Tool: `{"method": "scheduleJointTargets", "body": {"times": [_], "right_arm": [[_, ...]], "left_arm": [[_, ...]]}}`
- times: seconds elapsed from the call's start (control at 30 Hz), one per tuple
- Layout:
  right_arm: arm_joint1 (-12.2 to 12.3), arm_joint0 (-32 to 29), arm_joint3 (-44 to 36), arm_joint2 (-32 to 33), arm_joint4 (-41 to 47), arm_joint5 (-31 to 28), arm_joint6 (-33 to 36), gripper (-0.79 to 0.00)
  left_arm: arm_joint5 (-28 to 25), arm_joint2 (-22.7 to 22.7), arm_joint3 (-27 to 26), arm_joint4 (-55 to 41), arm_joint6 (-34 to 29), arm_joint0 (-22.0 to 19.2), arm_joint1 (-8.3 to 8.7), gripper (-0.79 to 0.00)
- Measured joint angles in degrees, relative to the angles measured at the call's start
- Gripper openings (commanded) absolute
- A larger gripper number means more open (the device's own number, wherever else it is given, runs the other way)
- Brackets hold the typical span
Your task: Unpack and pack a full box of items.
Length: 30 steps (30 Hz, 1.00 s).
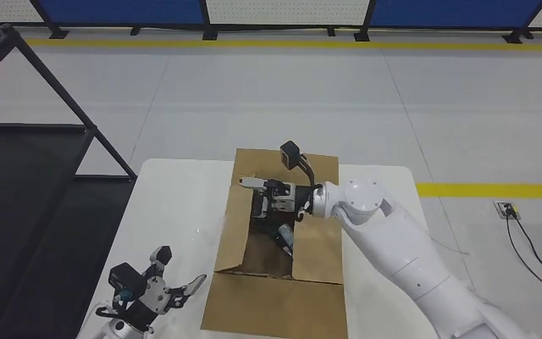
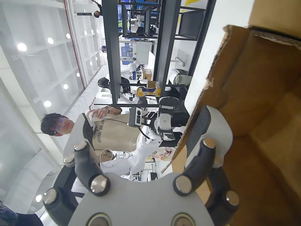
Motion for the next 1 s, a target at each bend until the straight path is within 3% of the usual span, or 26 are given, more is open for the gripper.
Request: {"method": "scheduleJointTargets", "body": {"times": [0.33,0.67,1.0], "right_arm": [[-3.77,2.78,0.19,-3.10,2.48,-1.01,-2.74,0.000],[-7.73,6.06,6.66,-6.41,5.57,-2.41,3.85,0.000],[-11.27,8.09,14.33,-7.73,8.40,-4.22,9.09,0.000]], "left_arm": [[3.90,0.03,-4.75,-1.32,0.03,1.77,-0.26,0.000],[4.76,1.55,-5.76,-6.14,-6.11,-0.64,-0.44,0.000],[9.48,0.50,-5.40,-15.04,-6.76,-1.78,-0.93,0.000]]}}
